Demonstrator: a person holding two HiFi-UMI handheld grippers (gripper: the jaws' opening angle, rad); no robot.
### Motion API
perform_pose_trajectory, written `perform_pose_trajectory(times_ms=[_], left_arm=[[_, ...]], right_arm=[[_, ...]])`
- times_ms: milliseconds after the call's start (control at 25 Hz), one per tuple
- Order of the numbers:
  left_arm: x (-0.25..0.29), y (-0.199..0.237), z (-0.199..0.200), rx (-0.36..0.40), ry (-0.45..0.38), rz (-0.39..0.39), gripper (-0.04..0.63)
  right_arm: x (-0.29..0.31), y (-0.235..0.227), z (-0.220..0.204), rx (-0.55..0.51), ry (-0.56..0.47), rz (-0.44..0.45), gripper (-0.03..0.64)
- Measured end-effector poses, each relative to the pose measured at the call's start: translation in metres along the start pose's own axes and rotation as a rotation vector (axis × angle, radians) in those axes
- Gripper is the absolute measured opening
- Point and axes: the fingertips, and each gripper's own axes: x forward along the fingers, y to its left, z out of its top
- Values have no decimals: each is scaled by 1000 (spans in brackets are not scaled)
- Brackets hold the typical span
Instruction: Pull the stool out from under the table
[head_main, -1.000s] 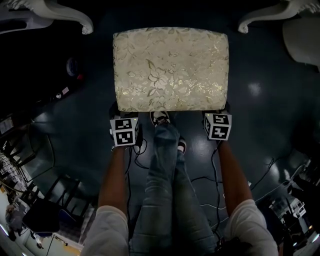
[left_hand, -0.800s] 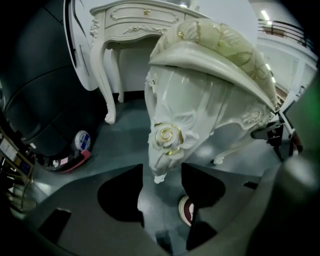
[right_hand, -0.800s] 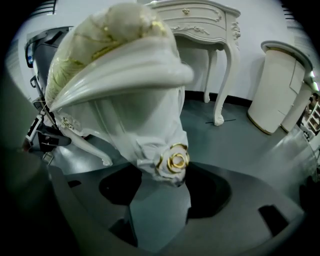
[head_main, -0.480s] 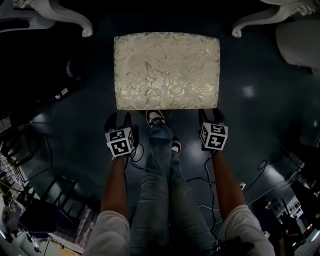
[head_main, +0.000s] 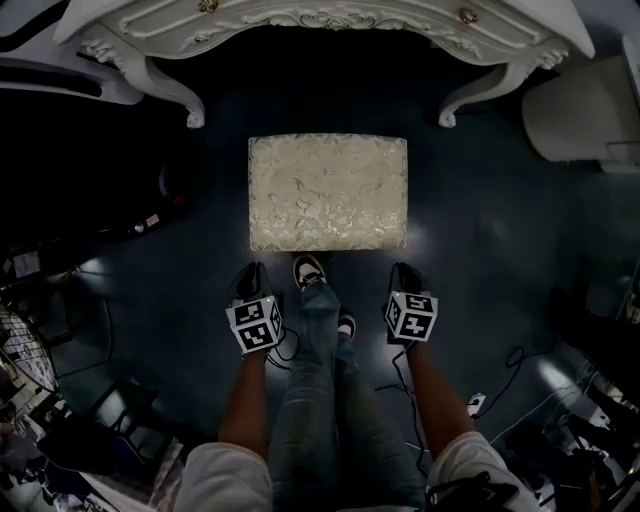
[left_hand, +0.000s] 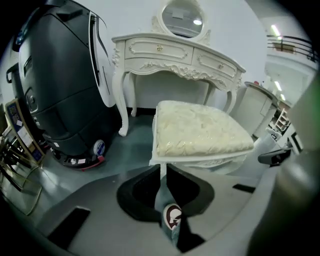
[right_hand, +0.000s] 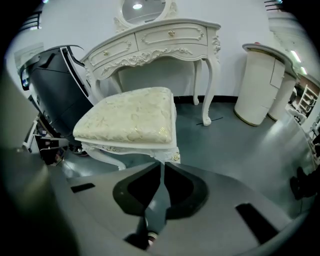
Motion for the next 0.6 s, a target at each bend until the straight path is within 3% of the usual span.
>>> perform_pose_trajectory(times_ms=[240, 440, 600], left_arm=[[-38, -44, 45, 13, -50, -126, 27], [-83, -66, 93, 13, -89, -210, 9], [-131, -86, 151, 92, -190, -257, 9]], right_arm=[[-38, 43, 37, -131, -31, 96, 3], [-81, 75, 79, -104, -61, 164, 0], [-123, 93, 128, -113, -128, 186, -2]])
